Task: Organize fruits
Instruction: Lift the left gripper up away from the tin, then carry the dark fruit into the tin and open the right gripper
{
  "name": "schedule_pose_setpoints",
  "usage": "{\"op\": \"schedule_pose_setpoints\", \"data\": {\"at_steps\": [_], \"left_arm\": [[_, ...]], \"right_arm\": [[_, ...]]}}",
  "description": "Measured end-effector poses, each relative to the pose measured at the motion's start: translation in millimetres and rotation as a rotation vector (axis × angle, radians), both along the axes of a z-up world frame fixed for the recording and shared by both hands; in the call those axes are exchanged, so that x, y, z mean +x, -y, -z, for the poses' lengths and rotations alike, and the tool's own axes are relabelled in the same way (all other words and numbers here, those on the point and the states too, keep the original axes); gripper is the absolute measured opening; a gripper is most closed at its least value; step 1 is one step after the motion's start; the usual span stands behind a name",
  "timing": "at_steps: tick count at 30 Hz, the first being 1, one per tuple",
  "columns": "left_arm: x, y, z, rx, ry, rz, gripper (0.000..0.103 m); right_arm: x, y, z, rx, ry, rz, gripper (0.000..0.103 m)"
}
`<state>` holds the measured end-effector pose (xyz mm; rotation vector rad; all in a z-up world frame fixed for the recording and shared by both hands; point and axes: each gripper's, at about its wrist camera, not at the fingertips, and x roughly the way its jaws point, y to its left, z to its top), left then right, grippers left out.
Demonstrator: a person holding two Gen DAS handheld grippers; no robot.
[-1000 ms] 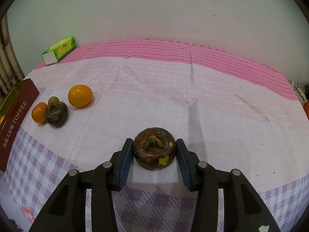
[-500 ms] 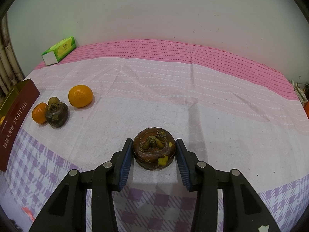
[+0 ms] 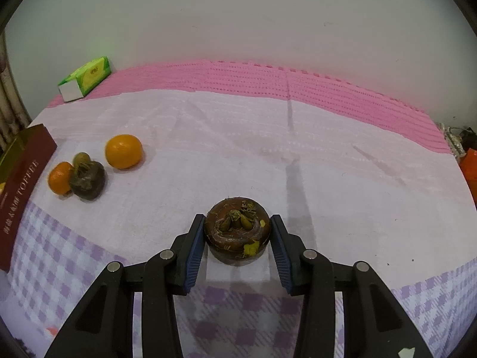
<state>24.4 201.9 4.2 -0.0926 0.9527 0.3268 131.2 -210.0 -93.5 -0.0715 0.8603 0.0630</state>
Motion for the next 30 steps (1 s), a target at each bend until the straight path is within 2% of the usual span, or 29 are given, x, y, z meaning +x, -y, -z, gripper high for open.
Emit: {"op": "schedule_pose_setpoints", "data": {"at_steps": [6, 9, 17, 24, 30], "left_arm": [[1, -4, 1, -0.004, 0.006, -0.026, 0.088], [-1, -5, -1, 0.018, 0.012, -0.041, 0.089], [1, -18, 4, -0.01, -0.004, -0.097, 0.09], [1, -28, 5, -0.021, -0.002, -0.141, 0.09], [-1, -31, 4, -0.029, 0.007, -0.15, 0.091]], "right_arm": [[-9, -32, -24, 0.044, 0.015, -0.079, 0.04], [-13, -63, -35, 0.067, 0.019, -0.155, 0.04], [-31, -155, -56, 0.09, 0.034, -0.388, 0.04], [-42, -217, -57, 0.091, 0.022, -0.532, 0.04], [-46, -245, -53, 0.085, 0.006, -0.592, 0.04]]}}
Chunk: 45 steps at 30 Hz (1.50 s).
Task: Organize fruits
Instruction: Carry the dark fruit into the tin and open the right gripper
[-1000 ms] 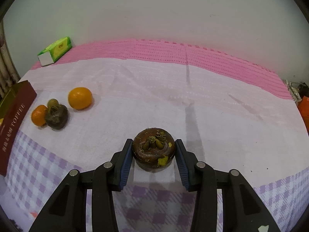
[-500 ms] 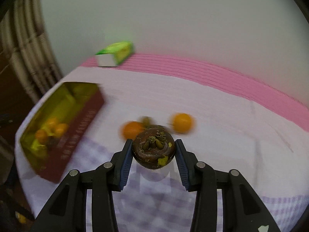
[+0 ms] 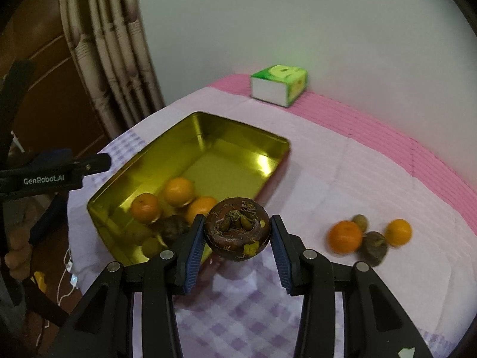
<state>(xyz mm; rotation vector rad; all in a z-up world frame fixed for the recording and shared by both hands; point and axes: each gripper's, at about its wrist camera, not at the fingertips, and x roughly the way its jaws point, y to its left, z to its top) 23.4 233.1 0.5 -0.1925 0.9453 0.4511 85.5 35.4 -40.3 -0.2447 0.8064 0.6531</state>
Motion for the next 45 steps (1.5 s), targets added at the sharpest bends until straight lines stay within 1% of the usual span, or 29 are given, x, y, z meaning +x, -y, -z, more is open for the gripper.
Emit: {"op": "schedule_pose_setpoints", "data": {"at_steps": [7, 9, 15, 20, 29, 37, 45], "left_arm": [[-1, -3, -1, -0.003, 0.001, -0.022, 0.091], [-1, -3, -2, 0.008, 0.002, -0.03, 0.091], [-3, -5, -2, 0.014, 0.001, -0.043, 0.091], [-1, -6, 0, 0.022, -0.014, -0.052, 0.091], [-1, -7, 1, 0.018, -0.016, -0.05, 0.091], [-1, -2, 1, 0.026, -0.01, -0.042, 0.091], [-2, -2, 0, 0.026, -0.006, -0.039, 0.091]], "right_arm": [[-8, -29, 8, -0.021, -0.008, -0.057, 0.04], [-10, -35, 11, -0.03, -0.007, -0.068, 0.04], [-14, -47, 18, -0.057, -0.009, -0.095, 0.04], [-11, -50, 24, -0.072, -0.015, -0.098, 0.04], [-8, -56, 32, -0.093, -0.029, -0.102, 0.04], [-8, -56, 35, -0.088, -0.036, -0.099, 0.041], [-8, -54, 31, -0.074, -0.025, -0.089, 0.041]]}}
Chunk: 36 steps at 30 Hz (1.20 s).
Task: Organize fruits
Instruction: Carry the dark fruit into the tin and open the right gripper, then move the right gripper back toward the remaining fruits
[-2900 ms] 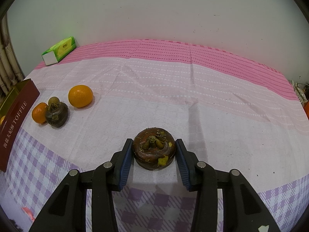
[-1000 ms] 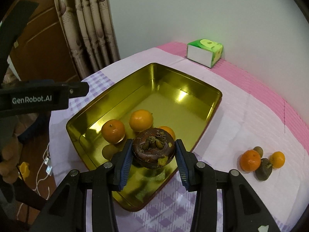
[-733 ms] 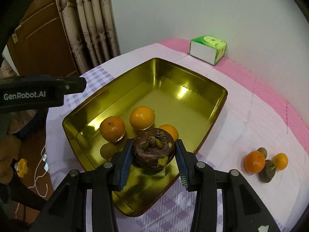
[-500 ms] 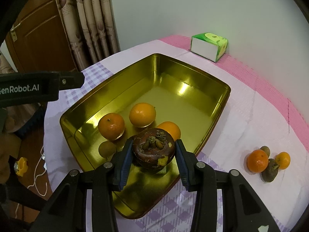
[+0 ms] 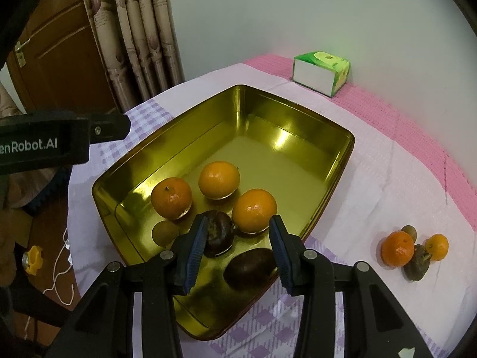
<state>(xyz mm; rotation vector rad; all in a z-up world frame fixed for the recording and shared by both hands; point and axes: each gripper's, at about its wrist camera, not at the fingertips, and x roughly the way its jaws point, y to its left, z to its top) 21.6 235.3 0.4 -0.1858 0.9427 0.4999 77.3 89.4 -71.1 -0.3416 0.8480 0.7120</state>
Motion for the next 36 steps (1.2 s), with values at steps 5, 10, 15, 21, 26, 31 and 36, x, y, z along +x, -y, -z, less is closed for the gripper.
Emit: {"op": "schedule_pose_setpoints", "data": {"at_steps": [5, 10, 15, 21, 26, 31, 36], "left_arm": [[1, 1, 0, 0.004, 0.001, 0.006, 0.091], [2, 4, -1, 0.014, 0.0, 0.018, 0.091], [1, 5, -2, 0.021, 0.0, 0.027, 0.091], [1, 5, -2, 0.024, -0.001, 0.033, 0.091], [1, 8, -2, 0.026, -0.002, 0.041, 0.091], [2, 10, -2, 0.034, -0.004, 0.052, 0.092], [2, 12, -1, 0.036, -0.009, 0.06, 0.092]], "right_arm": [[0, 4, -5, 0.016, 0.009, 0.009, 0.041], [1, 13, -12, 0.038, 0.014, 0.029, 0.041], [3, 29, -20, 0.055, 0.028, 0.064, 0.041], [10, 61, -25, 0.066, 0.036, 0.129, 0.042], [19, 98, -25, 0.061, 0.042, 0.21, 0.043], [32, 143, -22, 0.052, 0.042, 0.314, 0.043], [47, 184, -17, 0.043, 0.042, 0.407, 0.043]]}}
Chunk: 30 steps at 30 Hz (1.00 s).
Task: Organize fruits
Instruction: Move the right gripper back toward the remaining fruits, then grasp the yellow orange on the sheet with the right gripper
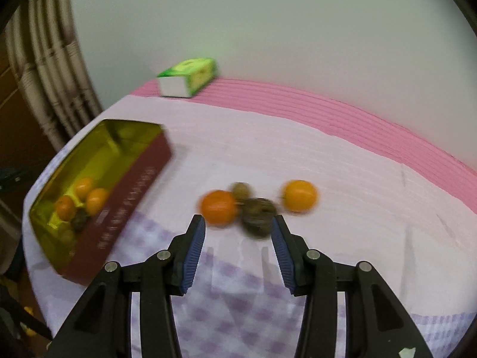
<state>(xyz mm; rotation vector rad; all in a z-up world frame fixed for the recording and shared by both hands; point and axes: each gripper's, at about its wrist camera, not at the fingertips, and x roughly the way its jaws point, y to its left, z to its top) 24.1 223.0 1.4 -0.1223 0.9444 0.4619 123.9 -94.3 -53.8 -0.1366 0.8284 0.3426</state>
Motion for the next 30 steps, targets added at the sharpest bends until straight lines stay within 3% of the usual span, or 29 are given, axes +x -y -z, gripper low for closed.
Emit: {"op": "schedule_pose_setpoints", "data": {"at_steps": [11, 16, 30], "left_arm": [[2, 9, 1, 0.017, -0.01, 0.041, 0.092], [3, 14, 2, 0.024, -0.015, 0.067, 0.092], [5, 30, -1, 0.05, 0.0, 0.138, 0.092]], "right_arm": [[31, 38, 20, 0.005, -0.032, 0.081, 0.044], [47, 36, 28, 0.012, -0.041, 0.073, 0.048], [79, 29, 45, 0.031, -0.069, 0.049, 0.047]]}}
